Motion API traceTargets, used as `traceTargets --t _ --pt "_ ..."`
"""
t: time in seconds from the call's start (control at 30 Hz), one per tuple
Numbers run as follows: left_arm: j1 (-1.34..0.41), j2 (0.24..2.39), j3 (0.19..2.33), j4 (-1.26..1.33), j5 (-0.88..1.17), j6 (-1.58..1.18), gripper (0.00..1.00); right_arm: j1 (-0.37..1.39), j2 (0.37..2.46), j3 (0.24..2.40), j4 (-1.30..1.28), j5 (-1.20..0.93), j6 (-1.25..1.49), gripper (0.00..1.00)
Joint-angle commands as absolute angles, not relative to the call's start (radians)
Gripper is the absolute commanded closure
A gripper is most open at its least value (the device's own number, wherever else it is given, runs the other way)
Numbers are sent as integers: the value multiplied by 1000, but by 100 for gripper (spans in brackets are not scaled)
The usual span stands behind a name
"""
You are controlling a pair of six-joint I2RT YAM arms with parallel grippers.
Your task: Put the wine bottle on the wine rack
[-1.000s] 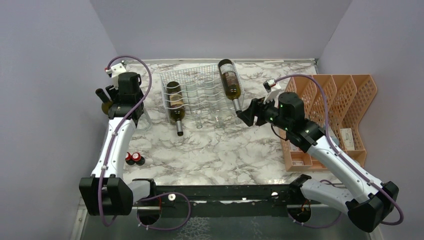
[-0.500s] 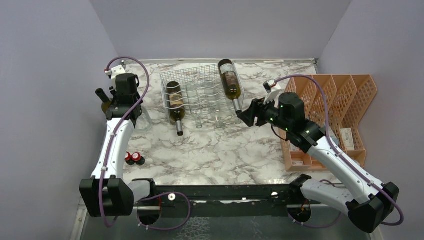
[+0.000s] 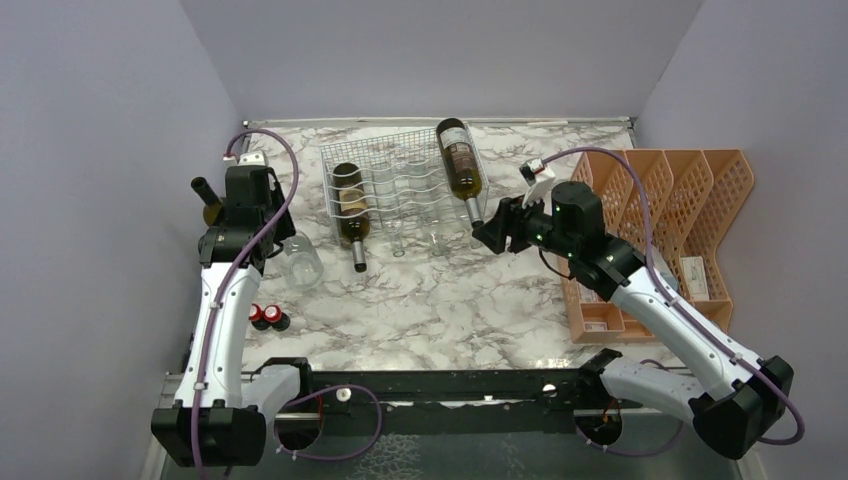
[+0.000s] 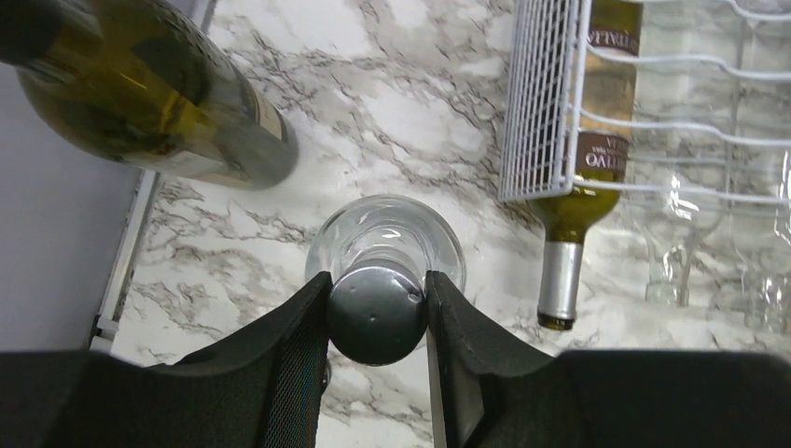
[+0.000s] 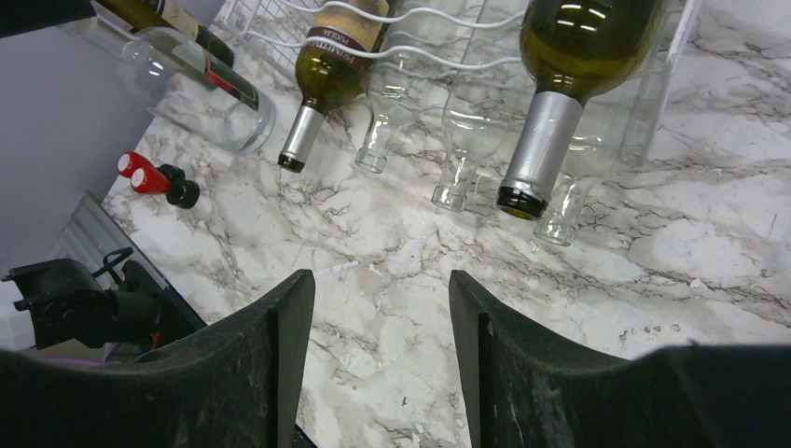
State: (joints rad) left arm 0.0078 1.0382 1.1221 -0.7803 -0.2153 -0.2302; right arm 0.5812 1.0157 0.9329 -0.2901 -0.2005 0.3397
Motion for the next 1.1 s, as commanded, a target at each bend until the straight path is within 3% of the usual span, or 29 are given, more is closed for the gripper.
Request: traceTargets --t 0.0,0.17,0.47,1.07 --pt "-16 987 1187 -817 -82 -206 82 578 1046 982 -322 -263 335 44" --pt "-75 981 1192 -878 -3 -173 82 578 1076 995 -318 -319 341 44" --pt "-210 973 1161 -937 116 -122 81 594 1105 977 -280 -406 306 34" --pt "-334 953 1218 -1022 170 -76 82 732 1197 1047 -271 -334 309 33"
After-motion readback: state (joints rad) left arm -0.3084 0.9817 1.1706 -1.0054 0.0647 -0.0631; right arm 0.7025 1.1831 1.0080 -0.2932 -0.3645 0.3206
